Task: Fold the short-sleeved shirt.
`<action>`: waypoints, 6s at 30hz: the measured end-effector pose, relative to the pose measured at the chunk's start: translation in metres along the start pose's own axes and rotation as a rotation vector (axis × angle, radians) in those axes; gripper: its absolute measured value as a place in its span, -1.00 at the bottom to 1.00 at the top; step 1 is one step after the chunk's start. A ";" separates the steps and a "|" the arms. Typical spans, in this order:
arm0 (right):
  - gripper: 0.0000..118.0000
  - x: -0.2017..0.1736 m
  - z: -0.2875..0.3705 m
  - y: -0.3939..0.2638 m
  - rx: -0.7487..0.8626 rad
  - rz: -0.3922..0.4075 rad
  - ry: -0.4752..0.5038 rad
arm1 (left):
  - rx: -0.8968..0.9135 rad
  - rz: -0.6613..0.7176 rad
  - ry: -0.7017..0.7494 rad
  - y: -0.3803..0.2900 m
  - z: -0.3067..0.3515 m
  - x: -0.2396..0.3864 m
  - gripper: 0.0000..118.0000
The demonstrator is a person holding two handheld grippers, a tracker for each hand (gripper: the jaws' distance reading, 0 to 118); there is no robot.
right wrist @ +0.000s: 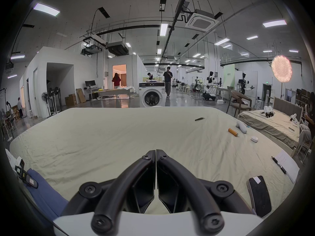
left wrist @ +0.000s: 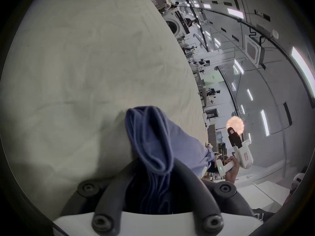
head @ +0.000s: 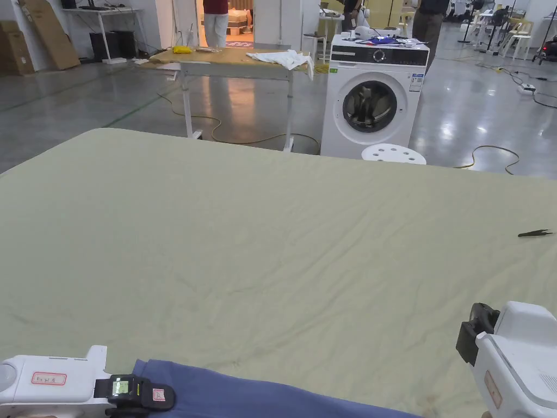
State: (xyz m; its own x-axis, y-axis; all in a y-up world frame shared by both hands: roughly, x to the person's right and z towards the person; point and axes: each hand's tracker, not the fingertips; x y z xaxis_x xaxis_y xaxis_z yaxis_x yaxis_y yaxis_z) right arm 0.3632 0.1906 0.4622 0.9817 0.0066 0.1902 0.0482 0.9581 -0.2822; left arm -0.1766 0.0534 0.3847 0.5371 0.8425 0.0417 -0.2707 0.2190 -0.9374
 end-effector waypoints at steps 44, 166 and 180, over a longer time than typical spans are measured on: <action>-1.00 -0.001 -0.007 0.002 -0.005 0.007 0.058 | -0.065 -0.270 0.340 -0.020 -0.030 0.161 -0.89; -1.00 0.010 0.006 -0.016 -0.057 0.019 0.078 | -0.084 -0.474 0.473 -0.027 -0.072 0.246 -0.77; -1.00 0.025 0.009 -0.026 -0.081 -0.003 0.042 | -0.112 -0.389 0.424 -0.044 -0.148 0.228 -0.66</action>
State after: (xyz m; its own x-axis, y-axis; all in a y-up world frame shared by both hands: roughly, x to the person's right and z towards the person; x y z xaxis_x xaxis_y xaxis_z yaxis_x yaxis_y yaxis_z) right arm 0.3850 0.1681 0.4828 0.9883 -0.0093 0.1523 0.0638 0.9319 -0.3570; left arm 0.0767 0.1632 0.3844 0.8592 0.4345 0.2700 0.0846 0.3999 -0.9126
